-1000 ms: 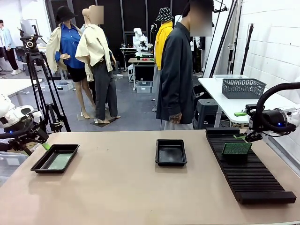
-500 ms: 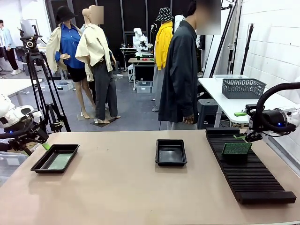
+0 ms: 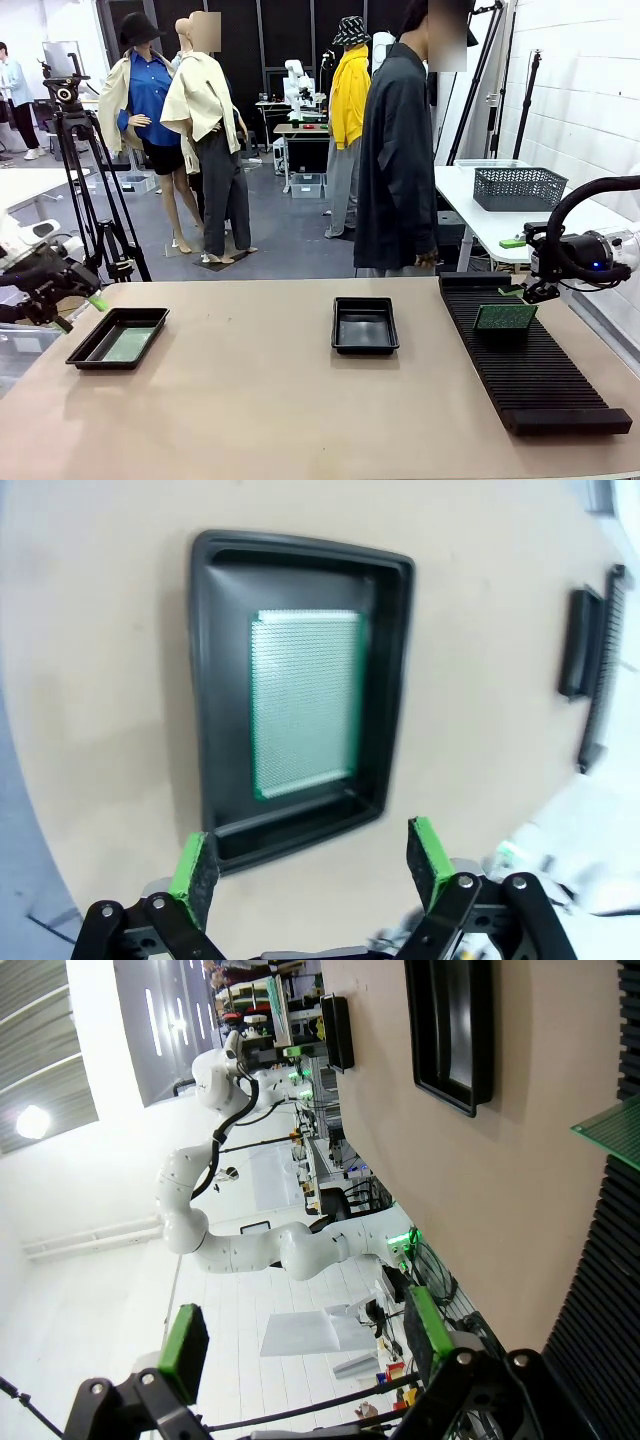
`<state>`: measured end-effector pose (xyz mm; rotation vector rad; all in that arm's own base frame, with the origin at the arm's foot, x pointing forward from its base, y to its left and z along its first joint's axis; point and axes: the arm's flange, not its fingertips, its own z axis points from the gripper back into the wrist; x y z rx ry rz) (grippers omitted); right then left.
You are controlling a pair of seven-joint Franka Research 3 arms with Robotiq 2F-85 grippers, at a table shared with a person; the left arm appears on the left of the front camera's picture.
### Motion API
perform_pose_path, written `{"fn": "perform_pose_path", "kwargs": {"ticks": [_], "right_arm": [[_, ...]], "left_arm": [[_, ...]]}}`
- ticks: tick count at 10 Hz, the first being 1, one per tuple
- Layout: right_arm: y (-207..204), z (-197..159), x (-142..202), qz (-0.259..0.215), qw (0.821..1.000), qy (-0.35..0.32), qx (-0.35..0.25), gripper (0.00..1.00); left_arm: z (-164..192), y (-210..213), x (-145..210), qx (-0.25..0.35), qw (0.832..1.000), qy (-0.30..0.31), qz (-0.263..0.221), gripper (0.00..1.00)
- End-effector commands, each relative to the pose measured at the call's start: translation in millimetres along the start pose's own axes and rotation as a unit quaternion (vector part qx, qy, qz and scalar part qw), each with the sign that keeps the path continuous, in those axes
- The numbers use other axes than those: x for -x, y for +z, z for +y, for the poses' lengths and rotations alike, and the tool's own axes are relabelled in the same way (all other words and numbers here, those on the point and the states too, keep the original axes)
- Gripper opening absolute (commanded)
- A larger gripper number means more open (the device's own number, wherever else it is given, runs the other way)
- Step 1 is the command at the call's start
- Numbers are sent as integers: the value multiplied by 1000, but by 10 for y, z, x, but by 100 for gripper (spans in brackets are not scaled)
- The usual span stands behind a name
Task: Inspect and transfer BCBs to ESD trays.
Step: Pick up the Blank PCB from the PCB Rack and place it in the right ESD tray.
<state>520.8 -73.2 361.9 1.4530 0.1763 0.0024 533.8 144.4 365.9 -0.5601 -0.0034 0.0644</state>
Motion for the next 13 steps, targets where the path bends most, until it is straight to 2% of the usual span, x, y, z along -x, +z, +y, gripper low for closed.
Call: {"fn": "perform_pose_path", "kwargs": {"ticks": [1, 3, 4, 5, 7, 8, 13], "right_arm": [[-18, 14, 6, -5, 1000, -8, 4, 100], [-18, 14, 6, -5, 1000, -8, 4, 100], [-18, 14, 6, -5, 1000, -8, 4, 100], [-18, 14, 6, -5, 1000, -8, 4, 100], [-18, 14, 6, -5, 1000, -8, 4, 100], [-18, 14, 6, -5, 1000, -8, 4, 100], [-18, 14, 6, -5, 1000, -8, 4, 100]], "left_arm": [[200, 277, -132, 111, 993, 28, 12, 100], [323, 413, -105, 215, 975, 16, 62, 100], [366, 458, -108, 259, 963, 23, 67, 100], [388, 477, -110, 281, 957, 22, 68, 100], [368, 475, -98, 338, 937, -19, 83, 100], [351, 440, -3, 280, 957, 22, 77, 100], [351, 440, -3, 280, 957, 22, 77, 100]]}}
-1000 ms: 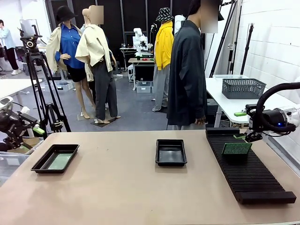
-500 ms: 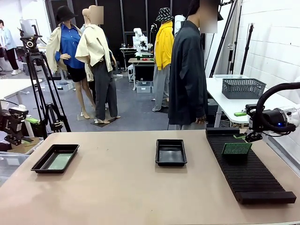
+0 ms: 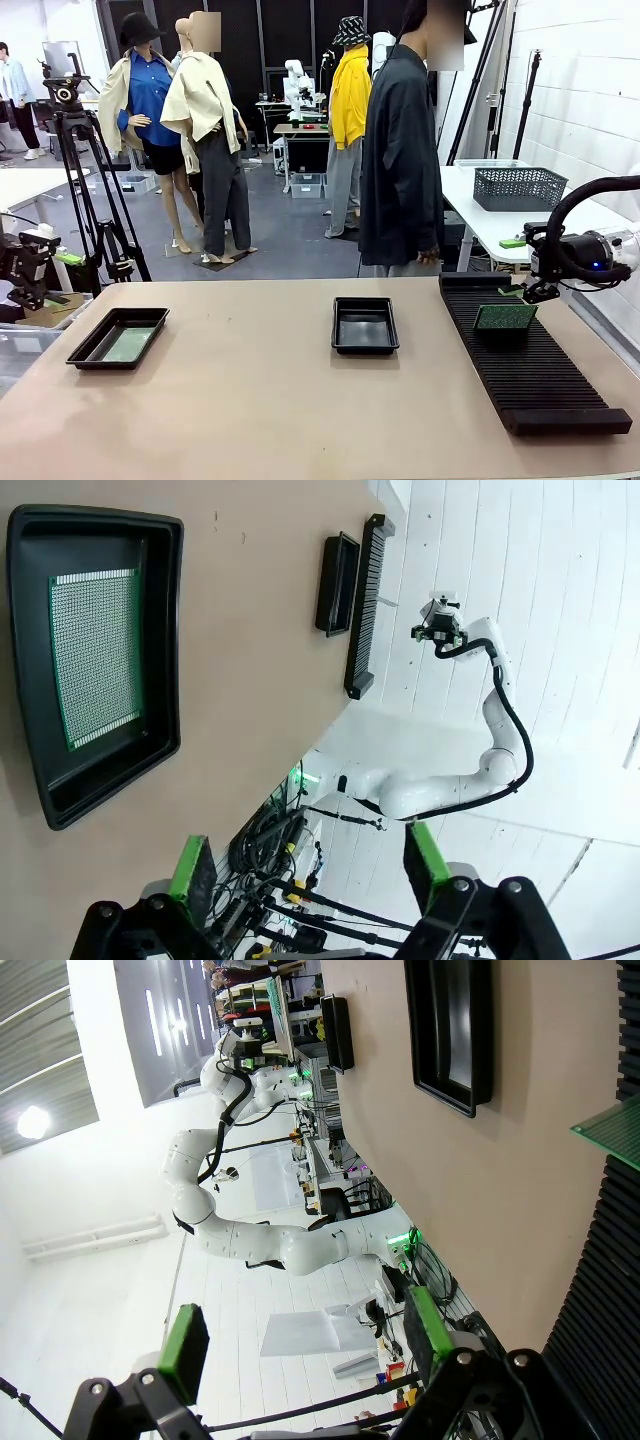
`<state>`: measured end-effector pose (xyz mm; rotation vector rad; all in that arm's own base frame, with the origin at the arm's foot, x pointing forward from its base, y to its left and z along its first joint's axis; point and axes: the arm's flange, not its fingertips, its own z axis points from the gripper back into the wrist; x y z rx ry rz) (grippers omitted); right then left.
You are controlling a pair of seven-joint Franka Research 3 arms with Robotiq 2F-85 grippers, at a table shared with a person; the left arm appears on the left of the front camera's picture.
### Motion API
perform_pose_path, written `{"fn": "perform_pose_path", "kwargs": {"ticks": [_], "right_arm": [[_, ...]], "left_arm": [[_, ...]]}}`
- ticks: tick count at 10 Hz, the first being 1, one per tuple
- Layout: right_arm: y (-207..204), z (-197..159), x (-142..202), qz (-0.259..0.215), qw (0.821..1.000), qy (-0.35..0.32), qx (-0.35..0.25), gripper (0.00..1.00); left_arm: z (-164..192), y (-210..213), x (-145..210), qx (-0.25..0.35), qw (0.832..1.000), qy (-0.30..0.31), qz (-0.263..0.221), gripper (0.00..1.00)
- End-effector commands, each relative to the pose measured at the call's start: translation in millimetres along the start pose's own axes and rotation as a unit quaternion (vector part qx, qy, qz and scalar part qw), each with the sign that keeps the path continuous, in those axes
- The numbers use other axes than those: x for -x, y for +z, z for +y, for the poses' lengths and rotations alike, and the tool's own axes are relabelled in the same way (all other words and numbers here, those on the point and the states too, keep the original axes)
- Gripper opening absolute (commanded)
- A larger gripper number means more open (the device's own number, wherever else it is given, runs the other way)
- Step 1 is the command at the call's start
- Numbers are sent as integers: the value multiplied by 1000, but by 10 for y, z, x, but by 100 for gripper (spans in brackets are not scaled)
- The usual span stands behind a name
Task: Inspect and transfer BCBs to ESD trays.
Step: Pick up the Blank PCB from the PCB Rack and place it in the right ESD tray.
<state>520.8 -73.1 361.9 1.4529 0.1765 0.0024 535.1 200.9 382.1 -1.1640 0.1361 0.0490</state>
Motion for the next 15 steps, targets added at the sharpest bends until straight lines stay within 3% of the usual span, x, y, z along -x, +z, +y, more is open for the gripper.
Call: {"fn": "perform_pose_path", "kwargs": {"ticks": [1, 2, 3, 5, 8, 9, 11, 15], "right_arm": [[-17, 14, 6, -5, 1000, -8, 4, 100], [0, 0, 0, 0, 1000, 0, 0, 100], [-2, 37, -262, 10, 1000, -8, -5, 100], [-20, 166, -549, 29, 997, 40, 64, 100], [-54, 423, -835, 101, 973, 125, 168, 100], [-82, 493, -884, 122, 950, 180, 224, 100], [-202, 579, -913, 202, 880, 284, 322, 100], [-493, 623, -830, 240, 751, 434, 435, 100]], "left_arm": [[-32, -25, 42, -15, 1000, 9, 0, 100], [-32, -25, 42, -15, 1000, 9, 0, 100], [-32, -25, 42, -15, 1000, 9, 0, 100], [-32, -25, 42, -15, 1000, 9, 0, 100], [-32, -25, 42, -15, 1000, 9, 0, 100], [-32, -25, 42, -15, 1000, 9, 0, 100], [-32, -25, 42, -15, 1000, 9, 0, 100], [-32, -25, 42, -15, 1000, 9, 0, 100]]}}
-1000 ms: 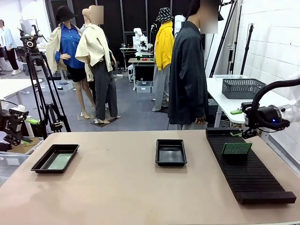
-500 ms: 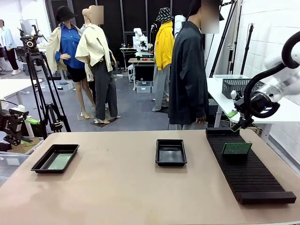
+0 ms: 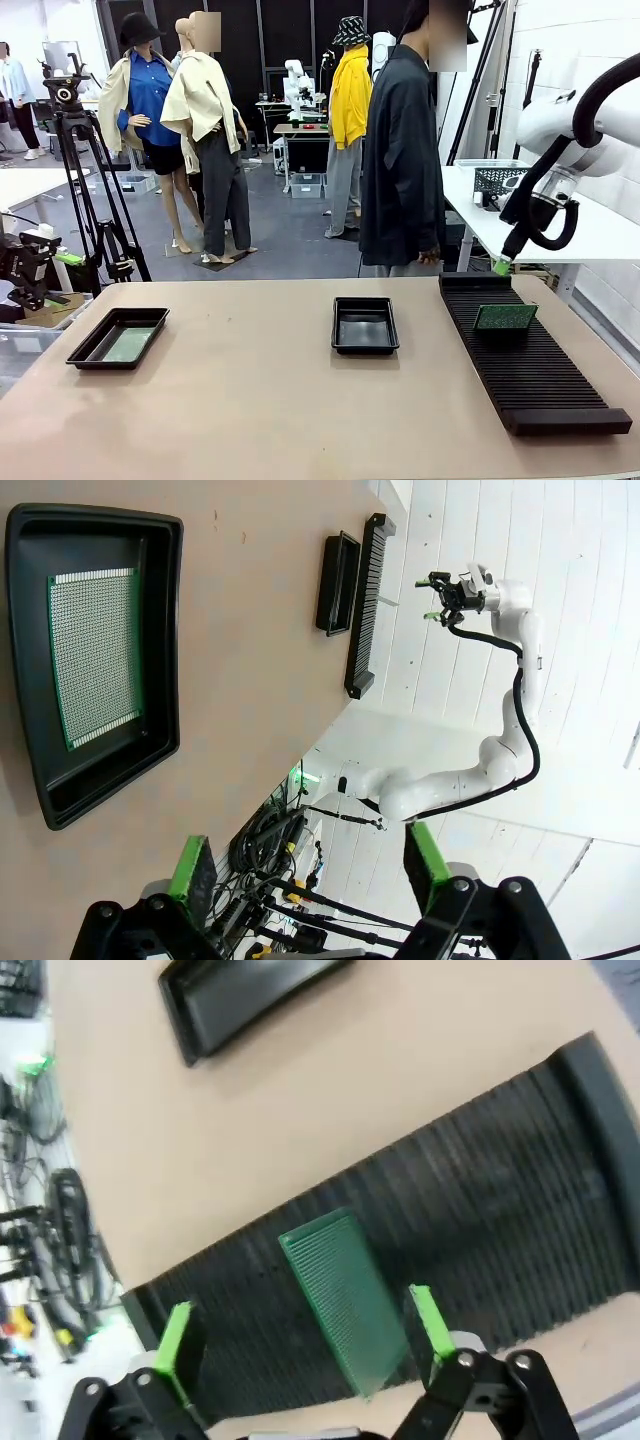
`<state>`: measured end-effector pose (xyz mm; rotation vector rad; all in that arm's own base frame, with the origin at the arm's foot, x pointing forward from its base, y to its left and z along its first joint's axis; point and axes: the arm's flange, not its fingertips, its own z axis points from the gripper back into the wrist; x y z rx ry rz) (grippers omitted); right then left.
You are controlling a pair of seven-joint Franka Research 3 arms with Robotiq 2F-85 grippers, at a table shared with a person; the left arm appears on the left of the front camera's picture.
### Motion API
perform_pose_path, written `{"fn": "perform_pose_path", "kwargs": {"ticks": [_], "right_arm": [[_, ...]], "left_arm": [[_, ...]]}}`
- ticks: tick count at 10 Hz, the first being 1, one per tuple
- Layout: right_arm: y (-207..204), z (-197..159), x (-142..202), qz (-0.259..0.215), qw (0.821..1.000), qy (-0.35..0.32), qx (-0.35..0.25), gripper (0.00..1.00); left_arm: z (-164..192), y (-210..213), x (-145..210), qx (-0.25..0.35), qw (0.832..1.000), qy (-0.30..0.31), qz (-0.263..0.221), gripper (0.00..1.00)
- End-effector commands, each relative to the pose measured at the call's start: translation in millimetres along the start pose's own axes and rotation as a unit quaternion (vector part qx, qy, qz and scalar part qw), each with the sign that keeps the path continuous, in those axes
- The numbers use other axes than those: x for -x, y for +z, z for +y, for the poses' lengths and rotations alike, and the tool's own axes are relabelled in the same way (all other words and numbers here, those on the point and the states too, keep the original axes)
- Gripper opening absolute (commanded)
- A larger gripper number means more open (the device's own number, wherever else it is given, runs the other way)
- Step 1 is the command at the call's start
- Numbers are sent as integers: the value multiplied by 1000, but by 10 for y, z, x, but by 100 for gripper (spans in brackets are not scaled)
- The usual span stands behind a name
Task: Inspect and transfer BCBs to ESD trays.
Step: Pick up the Blank PCB from the PCB Rack and place it in the right ESD tray.
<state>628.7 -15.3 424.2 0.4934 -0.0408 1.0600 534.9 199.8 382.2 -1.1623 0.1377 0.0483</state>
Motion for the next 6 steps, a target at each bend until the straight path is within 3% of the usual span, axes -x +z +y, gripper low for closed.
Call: {"fn": "perform_pose_path", "kwargs": {"ticks": [1, 3, 6], "right_arm": [[-281, 266, 110, 1, 997, 47, 68, 100], [-391, 444, 154, 54, 985, 100, 130, 100], [-372, 562, 253, 116, 972, 140, 150, 100]], "left_arm": [[-27, -16, 40, -14, 1000, 9, -1, 100], [-27, -16, 40, -14, 1000, 9, -1, 100], [-27, -16, 40, -14, 1000, 9, -1, 100]]}}
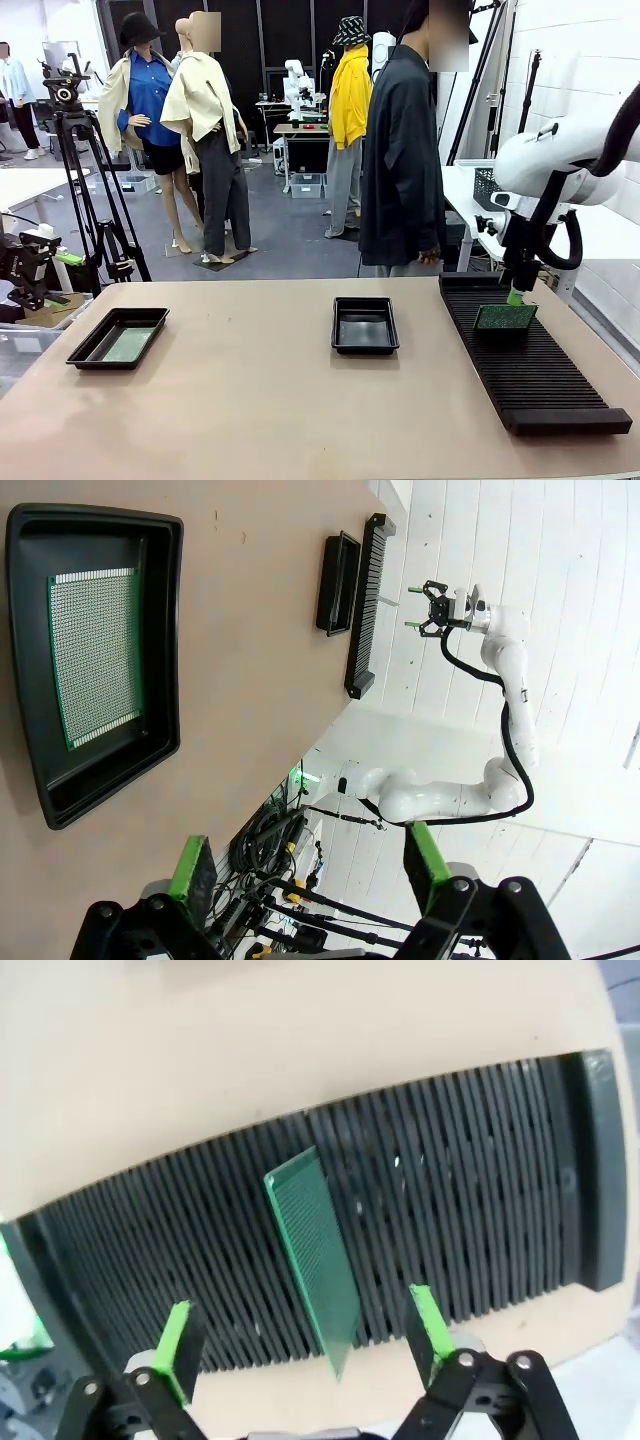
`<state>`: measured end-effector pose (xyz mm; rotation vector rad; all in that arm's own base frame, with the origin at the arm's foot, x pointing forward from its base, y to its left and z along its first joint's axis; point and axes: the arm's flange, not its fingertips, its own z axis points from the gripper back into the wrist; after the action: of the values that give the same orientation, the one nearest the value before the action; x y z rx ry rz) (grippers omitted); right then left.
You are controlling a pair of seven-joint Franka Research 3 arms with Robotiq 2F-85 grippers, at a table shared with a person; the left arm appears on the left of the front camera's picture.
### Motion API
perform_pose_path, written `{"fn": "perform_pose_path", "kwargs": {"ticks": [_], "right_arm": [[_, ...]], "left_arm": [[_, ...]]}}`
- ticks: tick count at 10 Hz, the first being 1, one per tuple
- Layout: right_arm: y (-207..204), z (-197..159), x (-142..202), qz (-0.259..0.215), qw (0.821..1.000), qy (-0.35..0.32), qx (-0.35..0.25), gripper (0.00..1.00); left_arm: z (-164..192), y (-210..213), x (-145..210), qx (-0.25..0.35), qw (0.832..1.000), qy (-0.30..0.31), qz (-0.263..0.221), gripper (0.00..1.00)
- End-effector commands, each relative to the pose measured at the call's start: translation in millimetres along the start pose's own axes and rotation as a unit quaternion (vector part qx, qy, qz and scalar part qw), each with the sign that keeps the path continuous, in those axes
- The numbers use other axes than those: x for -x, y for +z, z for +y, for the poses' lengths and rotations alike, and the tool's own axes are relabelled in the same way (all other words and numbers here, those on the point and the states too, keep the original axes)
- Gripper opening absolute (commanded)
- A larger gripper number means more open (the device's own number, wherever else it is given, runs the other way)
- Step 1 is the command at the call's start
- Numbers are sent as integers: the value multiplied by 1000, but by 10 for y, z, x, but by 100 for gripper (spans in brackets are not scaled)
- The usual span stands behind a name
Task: Inspect and transfer BCBs to ESD trays.
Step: Pick up the Blank PCB from the PCB Rack and place it in the right ESD tray.
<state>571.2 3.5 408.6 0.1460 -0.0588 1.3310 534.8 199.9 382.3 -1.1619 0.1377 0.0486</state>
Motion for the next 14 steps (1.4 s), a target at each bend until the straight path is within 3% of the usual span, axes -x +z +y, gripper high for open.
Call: {"fn": "perform_pose_path", "kwargs": {"ticks": [1, 4, 12, 14], "right_arm": [[-69, 131, 90, 29, 999, 26, 34, 100], [-301, 132, 127, 49, 995, 38, 75, 100], [-406, -96, 59, 43, 994, 72, 69, 100], [-389, -120, 38, 38, 994, 78, 71, 90]], "left_arm": [[-27, -16, 39, -14, 1000, 8, -1, 100], [-27, -16, 39, -14, 1000, 8, -1, 100], [-27, -16, 39, -14, 1000, 8, -1, 100], [-27, -16, 39, -14, 1000, 8, -1, 100]]}}
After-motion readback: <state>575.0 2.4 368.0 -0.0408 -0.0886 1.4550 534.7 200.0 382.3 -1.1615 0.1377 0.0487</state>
